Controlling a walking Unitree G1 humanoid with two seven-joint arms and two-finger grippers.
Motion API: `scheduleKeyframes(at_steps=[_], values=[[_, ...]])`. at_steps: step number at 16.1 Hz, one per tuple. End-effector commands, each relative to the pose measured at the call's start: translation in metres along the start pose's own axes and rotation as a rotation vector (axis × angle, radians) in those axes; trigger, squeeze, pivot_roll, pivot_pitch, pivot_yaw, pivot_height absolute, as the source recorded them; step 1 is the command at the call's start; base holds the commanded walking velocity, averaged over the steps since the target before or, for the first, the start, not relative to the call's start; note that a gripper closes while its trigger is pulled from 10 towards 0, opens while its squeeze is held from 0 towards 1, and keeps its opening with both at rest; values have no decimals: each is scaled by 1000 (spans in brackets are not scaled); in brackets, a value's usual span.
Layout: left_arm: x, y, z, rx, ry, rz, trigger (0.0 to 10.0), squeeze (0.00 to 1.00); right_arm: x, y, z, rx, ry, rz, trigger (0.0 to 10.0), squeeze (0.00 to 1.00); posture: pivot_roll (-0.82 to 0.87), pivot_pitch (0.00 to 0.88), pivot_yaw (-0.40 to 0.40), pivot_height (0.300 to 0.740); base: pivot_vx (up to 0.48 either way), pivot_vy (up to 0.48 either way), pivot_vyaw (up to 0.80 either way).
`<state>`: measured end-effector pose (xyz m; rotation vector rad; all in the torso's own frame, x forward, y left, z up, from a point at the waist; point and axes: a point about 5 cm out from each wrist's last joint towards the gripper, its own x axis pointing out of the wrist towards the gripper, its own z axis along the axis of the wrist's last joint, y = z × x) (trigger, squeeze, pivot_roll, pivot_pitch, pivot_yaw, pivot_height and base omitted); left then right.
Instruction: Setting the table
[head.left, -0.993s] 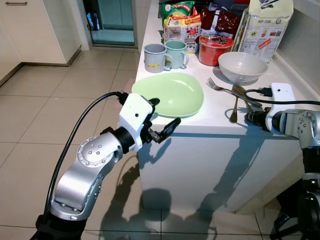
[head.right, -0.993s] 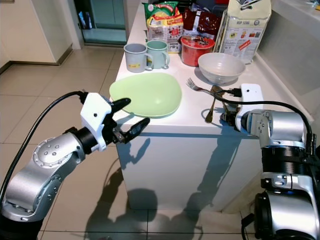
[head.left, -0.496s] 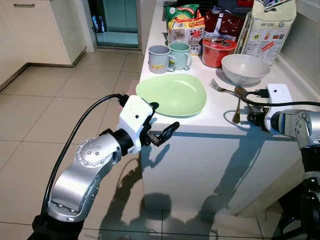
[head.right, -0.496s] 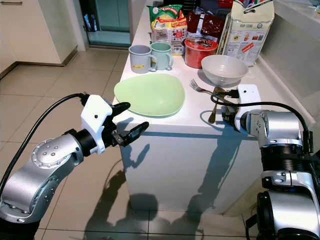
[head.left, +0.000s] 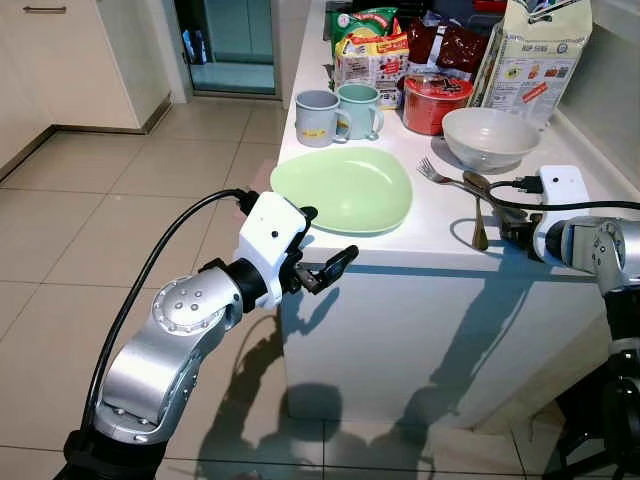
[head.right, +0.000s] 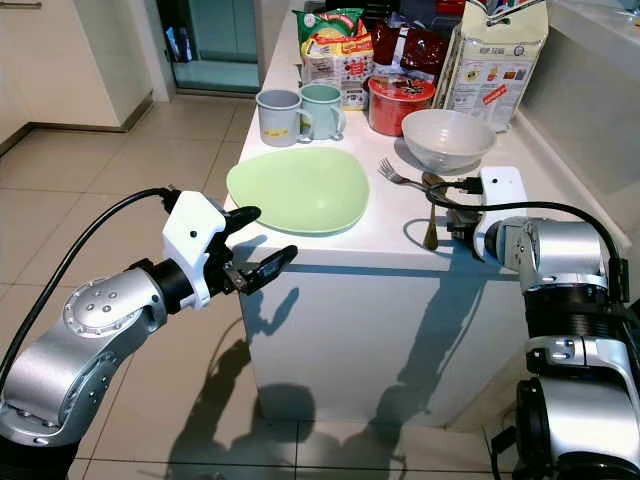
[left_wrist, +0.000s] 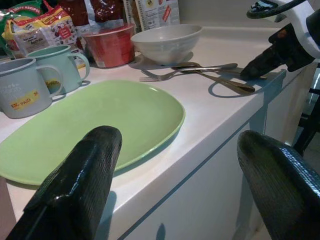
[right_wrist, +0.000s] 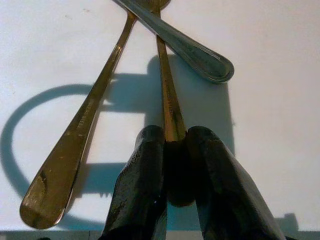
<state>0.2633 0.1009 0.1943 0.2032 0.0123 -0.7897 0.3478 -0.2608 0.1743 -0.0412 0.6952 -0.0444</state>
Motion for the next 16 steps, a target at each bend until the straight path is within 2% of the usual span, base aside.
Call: scheduleKeyframes(at_steps=[1, 8, 16], values=[[0, -3, 4, 15, -14, -18, 10000, 0, 4, -7, -12, 18, 61, -32, 0, 0, 32, 0, 2, 740, 0, 0, 0], [2, -2, 7, 14, -32, 1, 10000, 0, -20, -13, 13, 11, -47, -70, 0, 0, 26, 0, -2, 740, 0, 0, 0], [1, -3, 8, 17, -36, -1, 10000, 0, -39, 2, 21, -58, -85, 10, 0, 0, 27, 0, -1, 740, 0, 0, 0]])
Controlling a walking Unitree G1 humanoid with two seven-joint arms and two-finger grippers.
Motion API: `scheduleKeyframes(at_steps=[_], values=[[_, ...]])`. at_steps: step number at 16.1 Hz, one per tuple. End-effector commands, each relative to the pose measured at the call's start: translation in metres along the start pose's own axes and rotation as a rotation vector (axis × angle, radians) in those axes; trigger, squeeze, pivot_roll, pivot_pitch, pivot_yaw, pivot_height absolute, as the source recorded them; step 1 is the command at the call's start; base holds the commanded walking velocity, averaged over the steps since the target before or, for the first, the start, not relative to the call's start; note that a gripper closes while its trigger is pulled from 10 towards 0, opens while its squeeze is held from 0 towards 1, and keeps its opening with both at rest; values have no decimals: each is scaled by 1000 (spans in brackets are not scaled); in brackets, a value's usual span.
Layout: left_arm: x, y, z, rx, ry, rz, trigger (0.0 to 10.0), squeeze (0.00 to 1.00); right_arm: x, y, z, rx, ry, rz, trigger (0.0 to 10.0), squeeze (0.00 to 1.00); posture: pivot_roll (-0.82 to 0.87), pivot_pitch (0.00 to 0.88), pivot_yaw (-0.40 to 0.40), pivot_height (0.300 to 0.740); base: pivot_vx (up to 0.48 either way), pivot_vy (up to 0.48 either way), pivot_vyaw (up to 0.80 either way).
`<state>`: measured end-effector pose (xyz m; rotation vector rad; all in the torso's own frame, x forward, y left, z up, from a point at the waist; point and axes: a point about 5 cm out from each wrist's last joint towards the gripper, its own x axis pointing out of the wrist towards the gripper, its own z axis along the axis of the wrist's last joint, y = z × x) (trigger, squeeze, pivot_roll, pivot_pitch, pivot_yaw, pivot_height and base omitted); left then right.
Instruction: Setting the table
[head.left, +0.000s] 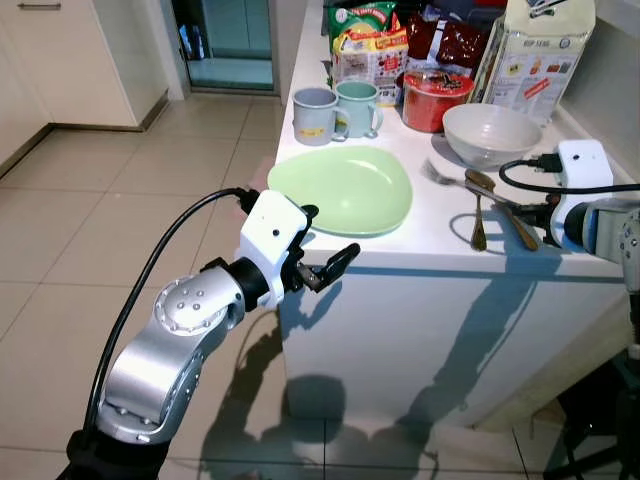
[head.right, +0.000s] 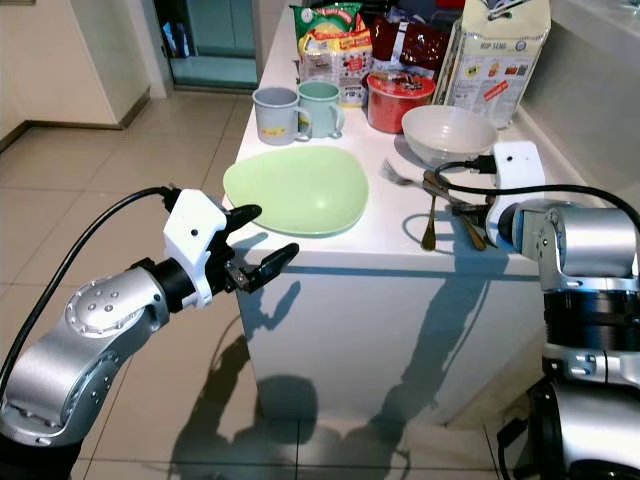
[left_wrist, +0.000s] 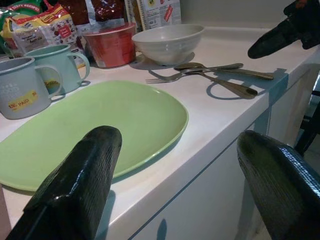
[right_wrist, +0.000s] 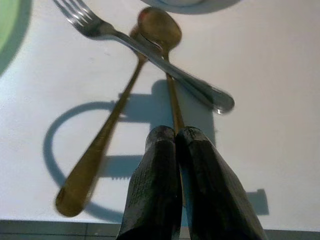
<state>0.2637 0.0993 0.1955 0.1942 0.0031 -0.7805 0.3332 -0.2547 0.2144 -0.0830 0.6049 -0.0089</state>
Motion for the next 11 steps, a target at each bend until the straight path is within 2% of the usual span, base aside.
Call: scheduleKeyframes(at_steps=[1, 4, 6, 7, 8, 9, 11], values=[[0, -3, 7, 22, -26, -12, 10000, 0, -5, 0, 0, -13, 2, -2, 0, 0, 27, 0, -1, 740, 0, 0, 0], [-1, -2, 8, 23, -25, -12, 10000, 0, -15, 2, -1, -20, -21, -4, 0, 0, 28, 0, 9, 740, 0, 0, 0], [-1, -1, 8, 24, -23, -13, 10000, 0, -15, 1, -5, -28, -16, -17, 0, 0, 26, 0, 14, 740, 0, 0, 0], [-1, 0, 9, 24, -23, -13, 10000, 0, -12, 0, -9, -48, -18, -42, 510, 0, 27, 0, 19, 740, 0, 0, 0], [-1, 0, 9, 25, -22, -15, 10000, 0, -10, 0, -10, -48, -30, -45, 8157, 0, 27, 0, 24, 740, 0, 0, 0], [0, 0, 9, 29, -19, -20, 10000, 0, -4, 1, -11, -38, -47, -36, 10000, 1000, 32, 0, 26, 740, 0, 0, 0], [1, 2, 10, 34, -19, -19, 10000, 0, 6, 0, -6, -13, -51, -28, 10000, 1000, 43, 0, 27, 740, 0, 0, 0]])
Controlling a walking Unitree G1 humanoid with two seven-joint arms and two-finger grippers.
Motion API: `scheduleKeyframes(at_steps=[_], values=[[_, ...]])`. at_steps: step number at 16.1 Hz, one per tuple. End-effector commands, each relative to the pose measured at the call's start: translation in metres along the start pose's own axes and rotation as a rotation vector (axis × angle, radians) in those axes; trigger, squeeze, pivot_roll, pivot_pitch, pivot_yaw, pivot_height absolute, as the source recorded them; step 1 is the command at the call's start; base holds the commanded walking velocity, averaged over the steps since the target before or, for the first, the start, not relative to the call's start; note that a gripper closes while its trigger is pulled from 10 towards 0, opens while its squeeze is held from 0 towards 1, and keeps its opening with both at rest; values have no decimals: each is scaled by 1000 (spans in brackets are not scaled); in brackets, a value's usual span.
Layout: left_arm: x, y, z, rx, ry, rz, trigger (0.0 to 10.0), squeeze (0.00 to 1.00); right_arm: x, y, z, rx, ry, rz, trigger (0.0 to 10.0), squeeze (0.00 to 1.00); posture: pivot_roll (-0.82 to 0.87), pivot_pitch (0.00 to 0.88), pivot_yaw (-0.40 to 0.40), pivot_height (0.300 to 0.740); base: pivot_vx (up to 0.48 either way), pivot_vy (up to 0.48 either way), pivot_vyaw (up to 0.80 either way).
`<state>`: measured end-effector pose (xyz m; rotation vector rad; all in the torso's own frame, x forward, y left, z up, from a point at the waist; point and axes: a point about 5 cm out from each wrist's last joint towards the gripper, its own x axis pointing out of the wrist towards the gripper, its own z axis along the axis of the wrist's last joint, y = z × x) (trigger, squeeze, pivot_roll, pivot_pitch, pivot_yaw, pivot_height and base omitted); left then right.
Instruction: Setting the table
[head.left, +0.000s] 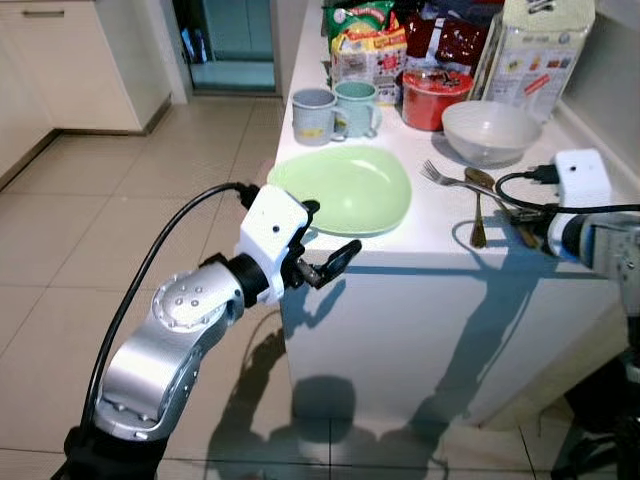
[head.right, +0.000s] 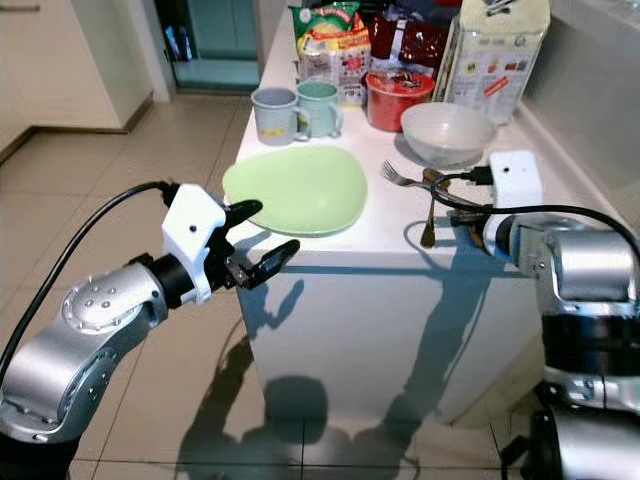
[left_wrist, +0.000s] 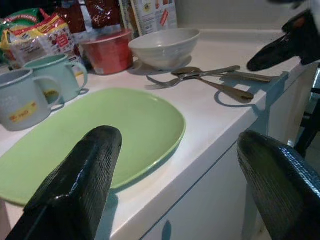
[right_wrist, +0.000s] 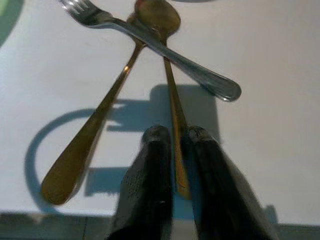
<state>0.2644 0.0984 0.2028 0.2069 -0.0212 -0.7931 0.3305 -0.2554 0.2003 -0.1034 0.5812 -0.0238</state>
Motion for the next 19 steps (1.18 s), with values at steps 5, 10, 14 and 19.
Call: scheduleKeyframes(at_steps=[5, 10, 14, 19], values=[[0, 7, 8, 29, 2, -11, 10000, 0, 23, -10, 18, 19, -17, 21, 10000, 1000, 54, 0, 44, 740, 0, 0, 0], [1, 10, 12, 46, 0, -19, 10000, 0, 27, -12, 42, -50, -21, 62, 10000, 1000, 50, 0, 46, 740, 0, 0, 0], [2, 10, 14, 48, -4, -31, 10000, 0, 29, -15, 42, -98, 65, 89, 10000, 1000, 41, 0, 41, 740, 0, 0, 0], [1, 9, 15, 48, -5, -46, 10000, 0, 29, -22, 40, -110, 136, 139, 10000, 1000, 35, 0, 37, 740, 0, 0, 0]])
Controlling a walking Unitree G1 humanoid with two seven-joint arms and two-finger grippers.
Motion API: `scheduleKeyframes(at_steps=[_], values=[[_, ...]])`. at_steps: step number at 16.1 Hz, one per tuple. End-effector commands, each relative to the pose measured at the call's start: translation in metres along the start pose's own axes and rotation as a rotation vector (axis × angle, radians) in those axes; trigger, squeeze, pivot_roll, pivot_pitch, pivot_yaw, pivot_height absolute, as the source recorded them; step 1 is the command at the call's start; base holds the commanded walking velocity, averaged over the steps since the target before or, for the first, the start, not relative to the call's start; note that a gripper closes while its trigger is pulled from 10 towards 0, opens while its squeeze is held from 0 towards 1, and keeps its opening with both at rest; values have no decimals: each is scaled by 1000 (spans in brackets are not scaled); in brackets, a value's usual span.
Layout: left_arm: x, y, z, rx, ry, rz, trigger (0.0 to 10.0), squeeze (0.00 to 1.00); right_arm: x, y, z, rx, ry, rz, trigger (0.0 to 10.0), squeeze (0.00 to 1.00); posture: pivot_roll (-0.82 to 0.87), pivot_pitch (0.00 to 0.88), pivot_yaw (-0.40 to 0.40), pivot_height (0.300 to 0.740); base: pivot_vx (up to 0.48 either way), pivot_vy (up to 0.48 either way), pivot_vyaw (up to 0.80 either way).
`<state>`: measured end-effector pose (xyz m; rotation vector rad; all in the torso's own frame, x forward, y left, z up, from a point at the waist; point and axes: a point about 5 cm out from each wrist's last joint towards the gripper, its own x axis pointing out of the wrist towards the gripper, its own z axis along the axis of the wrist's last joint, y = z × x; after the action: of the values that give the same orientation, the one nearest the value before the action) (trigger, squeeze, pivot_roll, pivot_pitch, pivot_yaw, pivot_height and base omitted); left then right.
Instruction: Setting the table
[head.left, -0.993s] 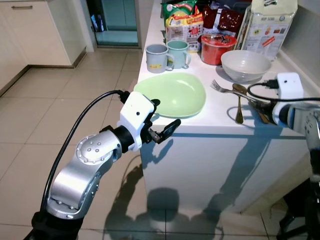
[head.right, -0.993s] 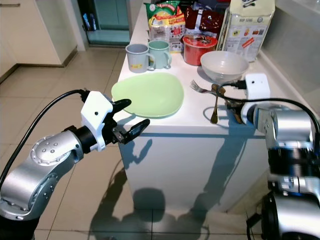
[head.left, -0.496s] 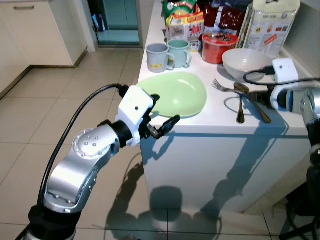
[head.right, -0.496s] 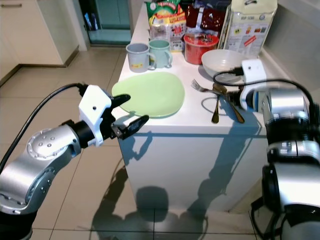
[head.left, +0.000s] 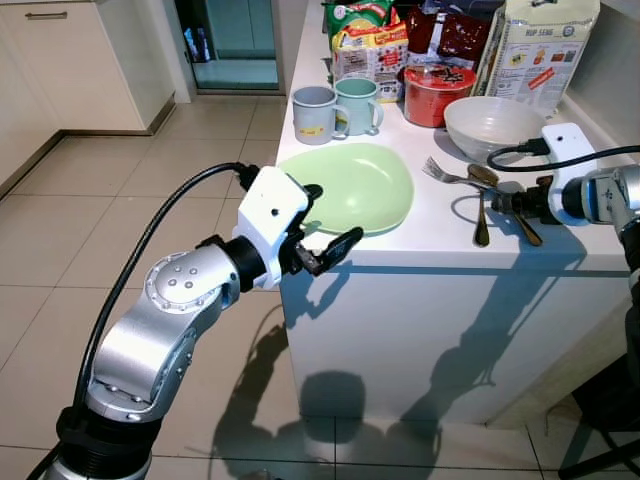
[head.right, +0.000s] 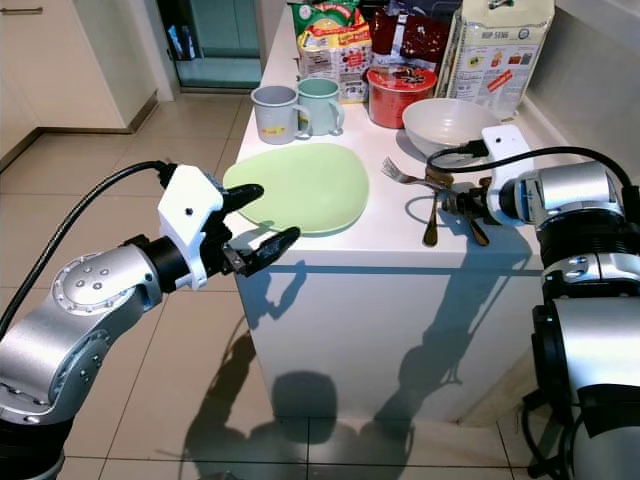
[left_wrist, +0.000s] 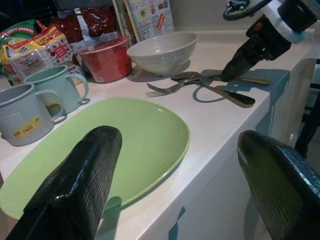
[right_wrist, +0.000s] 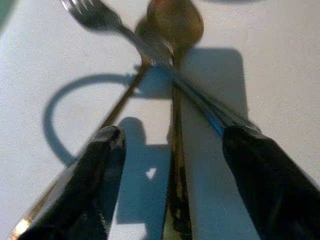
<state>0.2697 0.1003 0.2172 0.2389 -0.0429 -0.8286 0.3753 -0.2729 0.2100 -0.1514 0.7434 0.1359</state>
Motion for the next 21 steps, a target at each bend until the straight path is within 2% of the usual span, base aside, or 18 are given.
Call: scheduleKeyframes(at_steps=[1, 2, 3, 4, 5, 6, 7, 16, 21], values=[[0, 1, 2, 10, 6, -13, 10000, 0, -5, -4, 6, -19, -9, -5, 10000, 1000, 35, 0, 37, 740, 0, 0, 0], [0, 0, 3, 9, 5, -18, 10000, 0, -4, -5, 2, -30, 25, -3, 10000, 596, 35, 0, 38, 740, 0, 0, 0], [0, 0, 3, 9, 4, -19, 10000, 0, -3, -5, 0, -33, 32, 4, 10000, 59, 35, 0, 40, 740, 0, 0, 0], [0, 0, 3, 9, 5, -23, 10000, 0, 0, -5, -6, -32, 60, 22, 8784, 0, 35, 0, 41, 740, 0, 0, 0], [0, 0, 3, 9, 6, -24, 10000, 0, 2, -7, -12, -36, 83, 17, 5765, 0, 35, 0, 42, 740, 0, 0, 0], [0, 0, 3, 8, 6, -25, 10000, 0, 2, -7, -14, -28, 91, 17, 2275, 0, 35, 0, 43, 740, 0, 0, 0], [1, -1, 3, 8, 6, -27, 10000, 0, 3, -8, -16, -14, 99, 22, 0, 0, 35, 0, 43, 740, 0, 0, 0], [1, -2, 4, 9, 6, -38, 10000, 0, 5, -11, -31, 115, 116, 84, 0, 0, 37, 0, 46, 740, 0, 0, 0], [2, -2, 4, 8, 5, -42, 10000, 0, 3, -19, -37, 124, 127, 56, 0, 0, 37, 0, 46, 740, 0, 0, 0]])
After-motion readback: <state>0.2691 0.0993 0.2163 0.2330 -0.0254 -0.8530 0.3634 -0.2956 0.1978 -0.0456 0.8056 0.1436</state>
